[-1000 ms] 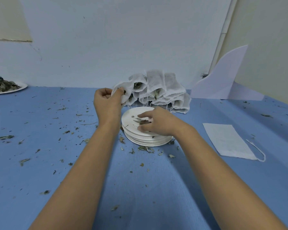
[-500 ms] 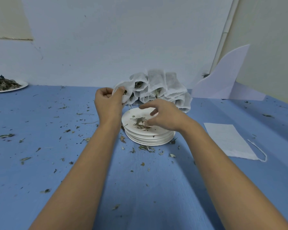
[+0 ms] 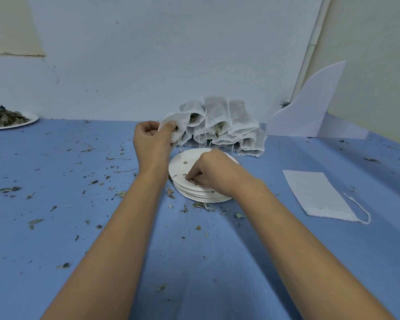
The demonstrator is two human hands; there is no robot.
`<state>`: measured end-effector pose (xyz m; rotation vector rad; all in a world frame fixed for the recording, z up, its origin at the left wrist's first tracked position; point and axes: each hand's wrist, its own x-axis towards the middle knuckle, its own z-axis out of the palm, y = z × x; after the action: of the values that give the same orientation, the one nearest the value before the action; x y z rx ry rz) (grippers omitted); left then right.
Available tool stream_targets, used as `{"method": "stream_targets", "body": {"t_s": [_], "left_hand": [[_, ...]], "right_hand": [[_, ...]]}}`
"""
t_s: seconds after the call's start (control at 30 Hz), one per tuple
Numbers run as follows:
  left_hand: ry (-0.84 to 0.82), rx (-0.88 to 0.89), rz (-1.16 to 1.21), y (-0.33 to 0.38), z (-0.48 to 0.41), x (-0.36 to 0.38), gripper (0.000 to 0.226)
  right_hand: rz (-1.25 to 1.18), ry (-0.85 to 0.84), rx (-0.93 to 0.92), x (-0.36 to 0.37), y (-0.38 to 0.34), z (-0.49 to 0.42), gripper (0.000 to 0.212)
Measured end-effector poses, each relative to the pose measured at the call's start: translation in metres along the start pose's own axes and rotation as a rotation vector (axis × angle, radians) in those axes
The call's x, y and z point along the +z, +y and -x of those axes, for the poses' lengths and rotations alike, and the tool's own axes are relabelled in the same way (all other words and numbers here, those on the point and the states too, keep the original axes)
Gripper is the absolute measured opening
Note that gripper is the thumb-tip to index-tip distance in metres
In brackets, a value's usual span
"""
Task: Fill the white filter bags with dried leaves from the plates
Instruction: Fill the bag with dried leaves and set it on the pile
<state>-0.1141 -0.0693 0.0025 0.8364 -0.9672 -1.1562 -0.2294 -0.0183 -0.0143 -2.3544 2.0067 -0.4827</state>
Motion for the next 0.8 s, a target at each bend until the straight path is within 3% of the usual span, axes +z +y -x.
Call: {"method": "stream_targets", "body": {"t_s": [0.17,0.27,0.33,0.4,0.47,0.5,0.67,0.8], "left_hand": [[-0.058,-0.013,0.068,0.001,0.001,0.0,0.014],[-0.062,0.012,0.021,-0.001,0.0,0.0,0.018],[-0.067,0.031,-0.045,-0.004,0.0,0.0,0.021],[-0.084,0.042,-0.118,-0.008,-0.001,0.0,0.022],[-0.117,0.042,-0.17,-0.011,0.001,0.0,0.021],[-0.134,0.042,-0.19,-0.011,0.001,0.0,0.02],[-0.222,0.044,-0.23,-0.013,0.004,0.001,0.017],[-0.338,0.044,-0.222,-0.011,0.009,0.004,0.018]], "right_hand": [[-0.02,0.09,-0.006,0.01,-0.001,-0.002,0.03],[-0.172,0.144,0.108,0.006,0.001,-0.003,0.027],[-0.399,0.245,0.257,-0.003,0.007,-0.002,0.023],[-0.855,0.325,0.384,-0.015,0.014,0.001,0.019],[-1.284,0.337,0.427,-0.026,0.018,0.005,0.017],[-1.379,0.329,0.427,-0.029,0.018,0.006,0.016],[-1.402,0.313,0.379,-0.032,0.012,0.004,0.016],[-1.12,0.402,0.409,-0.026,0.009,0.001,0.02]]}}
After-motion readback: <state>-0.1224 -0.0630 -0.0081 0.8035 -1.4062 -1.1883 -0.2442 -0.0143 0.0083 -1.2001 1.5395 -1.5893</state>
